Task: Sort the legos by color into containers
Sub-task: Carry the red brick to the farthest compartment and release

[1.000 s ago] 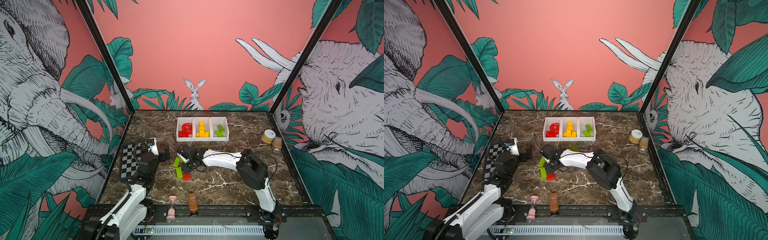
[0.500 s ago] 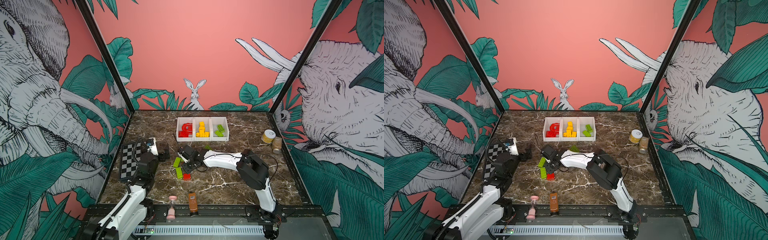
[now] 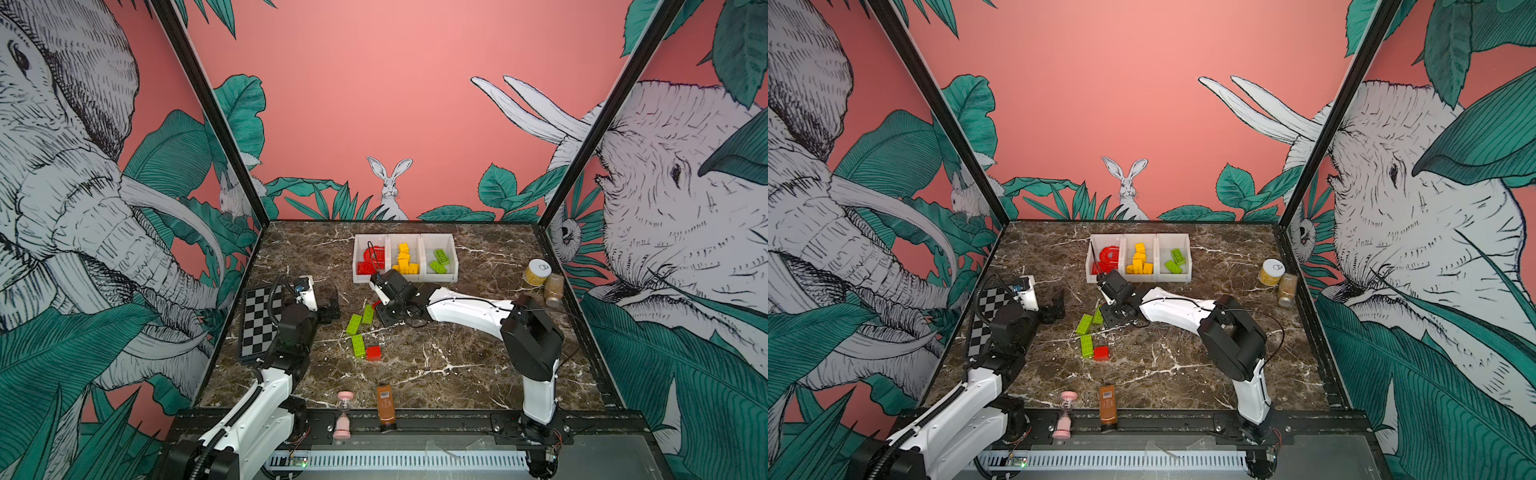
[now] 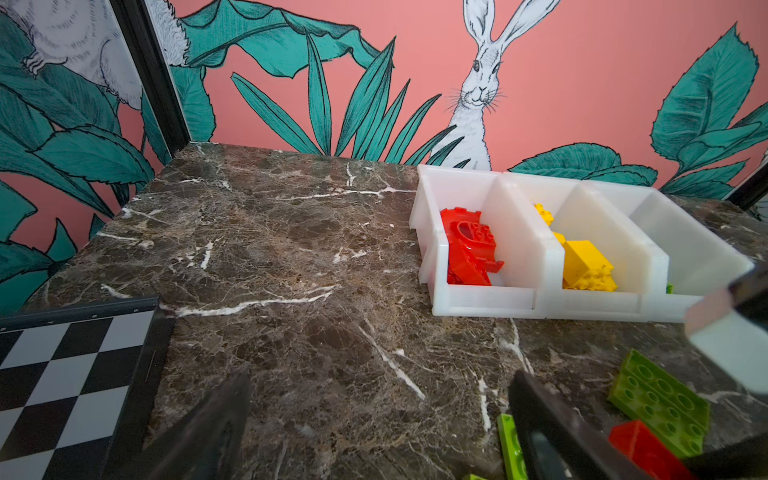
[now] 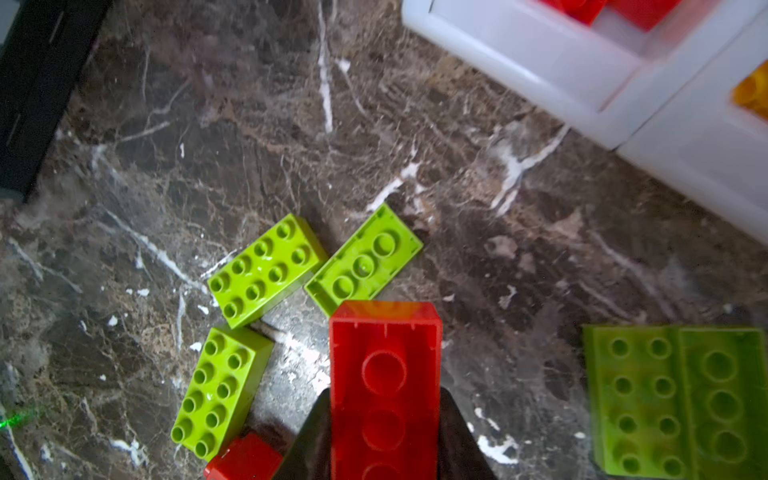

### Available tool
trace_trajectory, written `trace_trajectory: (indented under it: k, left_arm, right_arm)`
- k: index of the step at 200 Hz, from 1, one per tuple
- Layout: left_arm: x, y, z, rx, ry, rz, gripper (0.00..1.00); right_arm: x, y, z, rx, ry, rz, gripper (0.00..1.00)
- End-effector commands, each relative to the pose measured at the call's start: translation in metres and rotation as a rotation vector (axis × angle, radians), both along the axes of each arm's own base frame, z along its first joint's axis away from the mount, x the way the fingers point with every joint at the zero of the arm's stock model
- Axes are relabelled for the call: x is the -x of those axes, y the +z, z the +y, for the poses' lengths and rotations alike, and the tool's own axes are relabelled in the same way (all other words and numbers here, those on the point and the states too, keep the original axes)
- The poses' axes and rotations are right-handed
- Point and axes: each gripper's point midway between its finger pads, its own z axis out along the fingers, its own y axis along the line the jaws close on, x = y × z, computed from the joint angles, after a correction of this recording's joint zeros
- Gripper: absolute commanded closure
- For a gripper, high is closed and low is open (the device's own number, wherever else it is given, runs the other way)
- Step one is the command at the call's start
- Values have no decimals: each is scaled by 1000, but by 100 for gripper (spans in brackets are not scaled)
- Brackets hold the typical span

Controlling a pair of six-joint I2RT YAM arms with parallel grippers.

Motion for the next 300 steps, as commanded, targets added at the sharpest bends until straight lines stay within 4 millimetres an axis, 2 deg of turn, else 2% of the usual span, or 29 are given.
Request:
trace_trajectory:
  k: [1, 32, 67, 95, 136, 161, 215, 224, 262, 282, 300]
  left_arm:
    - [1, 3, -2, 17, -4, -18, 2]
    - [1, 4, -2, 20, -7, -15, 2]
    - [1, 4, -2, 18, -5, -17, 2]
    - [1, 4, -1, 16, -4, -17, 2]
    - [1, 4, -2, 13, -5, -14, 2]
    - [1, 3, -1, 12, -3, -14, 2]
    - [1, 3, -1, 14, -3, -14, 2]
    - [1, 4, -1, 13, -3, -15, 2]
    - [1, 4, -1, 12, -2, -16, 2]
    - [1, 4, -1, 13, -4, -15, 2]
    - [1, 5, -1, 14, -3, -17, 2]
  right_arm:
    - [-26, 31, 6, -49, -14, -94, 79]
    - [-68, 52, 16, -69, -44, -194, 81]
    - [-120, 65, 26, -111, -107, -295, 80]
    - [-150, 62, 32, -129, -152, -332, 80]
    - [-176, 52, 35, -137, -185, -354, 80]
    - [-186, 50, 38, -151, -194, -359, 80]
    - [-191, 45, 41, -147, -194, -356, 78]
    - [-190, 43, 42, -144, -193, -354, 76]
    - [-187, 53, 43, -138, -168, -345, 52]
    - [-178, 65, 41, -144, -133, -341, 44]
    - [-160, 77, 39, -156, -65, -322, 39]
